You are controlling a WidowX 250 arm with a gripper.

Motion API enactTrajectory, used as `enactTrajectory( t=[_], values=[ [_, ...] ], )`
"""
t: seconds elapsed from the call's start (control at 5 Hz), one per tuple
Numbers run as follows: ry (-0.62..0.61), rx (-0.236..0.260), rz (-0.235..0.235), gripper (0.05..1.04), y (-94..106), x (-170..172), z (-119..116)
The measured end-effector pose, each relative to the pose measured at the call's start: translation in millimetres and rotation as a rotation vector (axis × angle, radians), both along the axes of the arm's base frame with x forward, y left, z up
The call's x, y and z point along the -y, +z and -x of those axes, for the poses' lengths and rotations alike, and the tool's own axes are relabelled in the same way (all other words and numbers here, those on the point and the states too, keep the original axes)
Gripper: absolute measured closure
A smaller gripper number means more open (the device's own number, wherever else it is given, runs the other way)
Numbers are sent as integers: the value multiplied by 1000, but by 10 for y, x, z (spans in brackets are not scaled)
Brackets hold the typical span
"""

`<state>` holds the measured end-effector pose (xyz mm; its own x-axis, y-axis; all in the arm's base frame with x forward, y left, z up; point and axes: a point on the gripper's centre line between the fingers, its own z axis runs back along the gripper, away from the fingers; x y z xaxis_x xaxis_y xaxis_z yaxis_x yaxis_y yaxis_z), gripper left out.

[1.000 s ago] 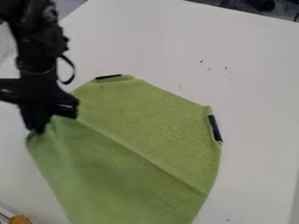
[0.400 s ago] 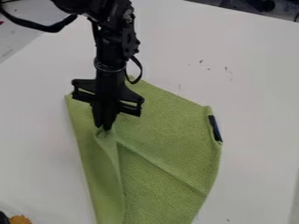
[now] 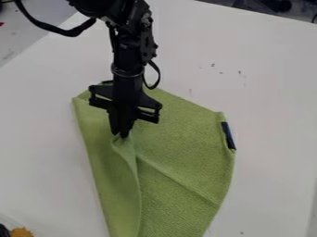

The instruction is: Fold the cloth from bottom left to top right

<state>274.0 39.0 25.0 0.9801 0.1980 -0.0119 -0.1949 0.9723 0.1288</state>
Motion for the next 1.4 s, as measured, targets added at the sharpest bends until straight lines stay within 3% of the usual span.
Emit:
enactTrajectory(
  t=[0.2,0.6,0.8,1.0,1.4],
  values=[
    [-3,2,10,825,-2,15,-4],
    [14,24,41,242,15,65,-55],
    [46,47,83,76,52,146,-124],
    [82,133,135,79,57,324,-263],
    [69,158,89,84,54,359,-169]
  ],
)
